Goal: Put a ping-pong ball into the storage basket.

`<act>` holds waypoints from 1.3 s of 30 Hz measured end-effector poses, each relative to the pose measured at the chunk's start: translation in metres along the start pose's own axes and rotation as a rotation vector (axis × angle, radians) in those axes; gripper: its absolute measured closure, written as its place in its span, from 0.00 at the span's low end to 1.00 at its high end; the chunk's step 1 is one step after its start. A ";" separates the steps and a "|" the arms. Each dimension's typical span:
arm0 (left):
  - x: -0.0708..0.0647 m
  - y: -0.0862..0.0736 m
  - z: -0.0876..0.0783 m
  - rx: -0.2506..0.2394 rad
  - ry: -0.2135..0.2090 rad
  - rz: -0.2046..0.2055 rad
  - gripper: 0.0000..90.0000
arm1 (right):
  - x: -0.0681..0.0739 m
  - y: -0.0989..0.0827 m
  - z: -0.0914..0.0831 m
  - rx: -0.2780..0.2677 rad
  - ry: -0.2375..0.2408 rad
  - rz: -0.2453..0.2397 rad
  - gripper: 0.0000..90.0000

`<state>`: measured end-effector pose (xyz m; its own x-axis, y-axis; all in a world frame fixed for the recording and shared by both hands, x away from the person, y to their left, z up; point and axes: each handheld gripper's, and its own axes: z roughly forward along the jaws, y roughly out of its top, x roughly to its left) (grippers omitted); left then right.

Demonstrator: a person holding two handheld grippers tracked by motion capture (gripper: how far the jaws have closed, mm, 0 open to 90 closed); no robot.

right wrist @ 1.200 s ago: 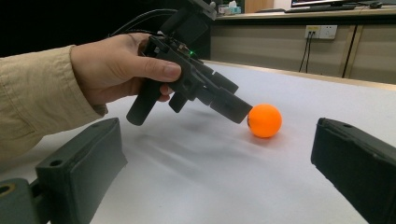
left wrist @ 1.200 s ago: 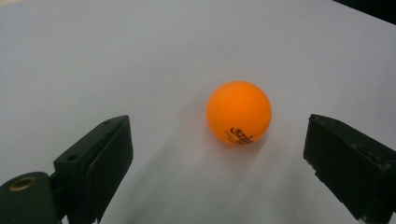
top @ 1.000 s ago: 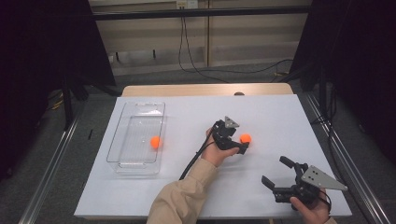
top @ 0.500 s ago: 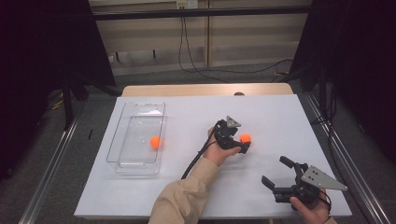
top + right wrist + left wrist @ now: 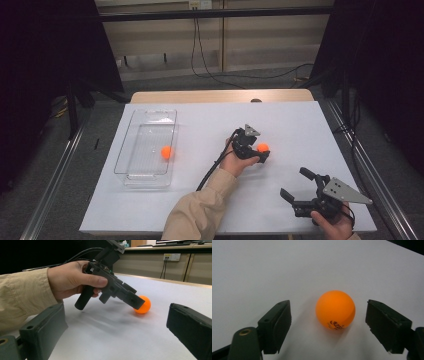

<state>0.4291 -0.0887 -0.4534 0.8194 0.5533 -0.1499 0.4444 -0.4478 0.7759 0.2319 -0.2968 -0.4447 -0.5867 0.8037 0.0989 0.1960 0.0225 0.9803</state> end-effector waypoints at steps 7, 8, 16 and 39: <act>-0.001 0.000 0.004 0.004 -0.010 0.015 0.35 | 0.000 0.000 0.000 0.001 0.000 -0.002 0.02; -0.001 0.000 0.004 0.007 -0.007 0.014 0.36 | 0.000 0.000 0.000 0.001 0.000 -0.002 0.02; -0.001 0.000 0.009 0.017 -0.004 0.028 0.42 | -0.001 0.000 0.000 0.002 -0.003 -0.002 0.02; 0.001 0.001 0.012 0.057 -0.034 0.004 0.56 | -0.001 0.000 0.000 0.001 -0.003 0.003 0.02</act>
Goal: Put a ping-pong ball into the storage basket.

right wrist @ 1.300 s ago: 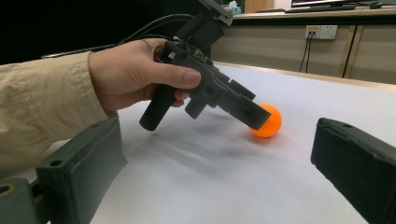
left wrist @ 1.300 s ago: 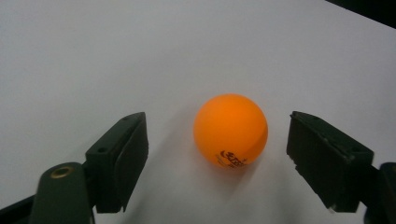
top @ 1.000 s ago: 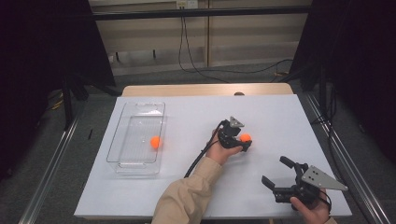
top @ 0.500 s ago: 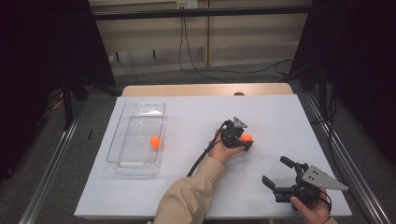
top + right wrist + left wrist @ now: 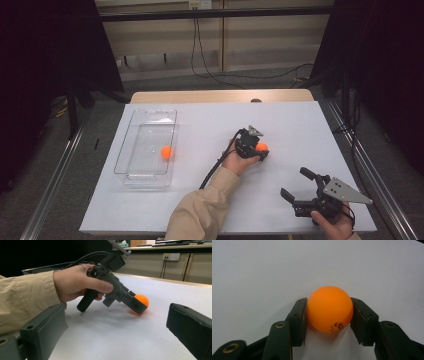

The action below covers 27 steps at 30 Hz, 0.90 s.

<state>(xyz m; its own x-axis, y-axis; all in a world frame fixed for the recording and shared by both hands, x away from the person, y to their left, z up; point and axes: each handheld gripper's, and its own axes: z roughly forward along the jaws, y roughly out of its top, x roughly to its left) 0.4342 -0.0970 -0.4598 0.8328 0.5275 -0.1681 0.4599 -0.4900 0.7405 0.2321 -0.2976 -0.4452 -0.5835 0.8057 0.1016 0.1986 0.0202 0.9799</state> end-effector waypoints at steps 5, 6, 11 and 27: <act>0.000 -0.001 -0.004 0.002 -0.023 -0.007 0.56 | 0.000 0.000 0.000 -0.001 0.001 0.001 0.02; 0.000 -0.001 -0.004 0.005 -0.024 -0.008 0.56 | 0.000 0.000 0.000 -0.001 0.001 0.000 0.02; 0.003 -0.003 -0.009 0.006 -0.042 -0.029 0.56 | 0.000 0.000 0.000 -0.001 0.000 -0.001 0.02; 0.010 -0.011 -0.032 0.012 -0.060 -0.063 0.57 | 0.000 0.000 0.001 0.002 -0.002 -0.002 0.02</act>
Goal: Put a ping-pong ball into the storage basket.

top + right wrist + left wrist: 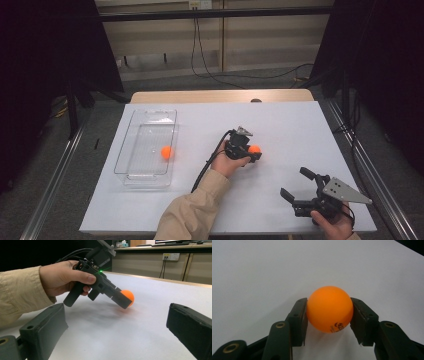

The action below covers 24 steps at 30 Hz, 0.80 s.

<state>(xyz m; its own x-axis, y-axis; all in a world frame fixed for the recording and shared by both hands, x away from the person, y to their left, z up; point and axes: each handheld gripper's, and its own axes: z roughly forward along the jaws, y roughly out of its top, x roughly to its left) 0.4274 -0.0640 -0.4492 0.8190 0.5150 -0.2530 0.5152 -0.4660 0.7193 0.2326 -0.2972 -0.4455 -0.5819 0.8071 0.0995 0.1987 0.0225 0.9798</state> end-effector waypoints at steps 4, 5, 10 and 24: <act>0.002 -0.003 -0.004 -0.004 -0.009 -0.015 0.56 | 0.000 0.000 0.000 0.000 0.001 -0.002 0.02; 0.003 -0.003 -0.005 -0.001 -0.008 -0.013 0.57 | 0.000 0.000 0.000 0.001 0.001 -0.004 0.02; 0.007 -0.006 -0.010 0.001 -0.005 -0.017 0.57 | 0.000 0.000 0.000 0.001 0.000 -0.001 0.02; 0.005 -0.012 -0.022 0.016 0.001 -0.002 0.57 | 0.000 0.000 0.001 0.001 0.000 -0.003 0.02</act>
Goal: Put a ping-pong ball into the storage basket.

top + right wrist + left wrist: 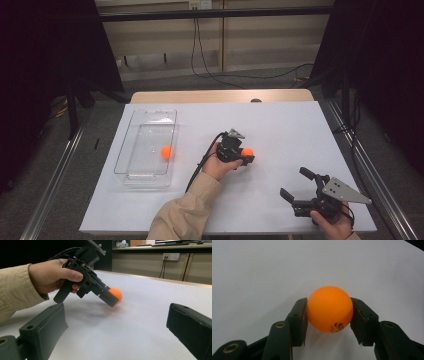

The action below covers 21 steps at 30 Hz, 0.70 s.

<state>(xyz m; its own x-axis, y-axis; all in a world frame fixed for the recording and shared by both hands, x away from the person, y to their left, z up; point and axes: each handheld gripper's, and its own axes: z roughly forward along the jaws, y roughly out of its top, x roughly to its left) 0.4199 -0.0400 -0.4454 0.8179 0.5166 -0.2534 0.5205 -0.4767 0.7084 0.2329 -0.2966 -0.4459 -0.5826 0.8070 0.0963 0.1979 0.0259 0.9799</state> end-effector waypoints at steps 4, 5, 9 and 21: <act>0.001 -0.001 -0.004 0.012 -0.004 -0.001 0.57 | 0.000 0.000 0.000 -0.003 -0.003 0.000 0.02; 0.000 -0.002 -0.004 0.006 -0.002 -0.004 0.57 | 0.000 0.000 0.000 -0.003 -0.003 0.000 0.02; 0.001 -0.003 -0.008 0.006 -0.006 -0.007 0.56 | 0.000 0.000 0.000 -0.003 -0.003 -0.003 0.02; 0.004 -0.009 -0.014 0.011 -0.007 -0.020 0.56 | 0.000 0.000 0.000 0.000 -0.001 -0.002 0.02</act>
<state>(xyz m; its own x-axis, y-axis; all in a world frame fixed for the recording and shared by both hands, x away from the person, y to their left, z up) 0.4152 -0.0238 -0.4437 0.8093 0.5208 -0.2718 0.5391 -0.4746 0.6958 0.2329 -0.2963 -0.4461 -0.5826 0.8073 0.0939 0.1969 0.0281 0.9800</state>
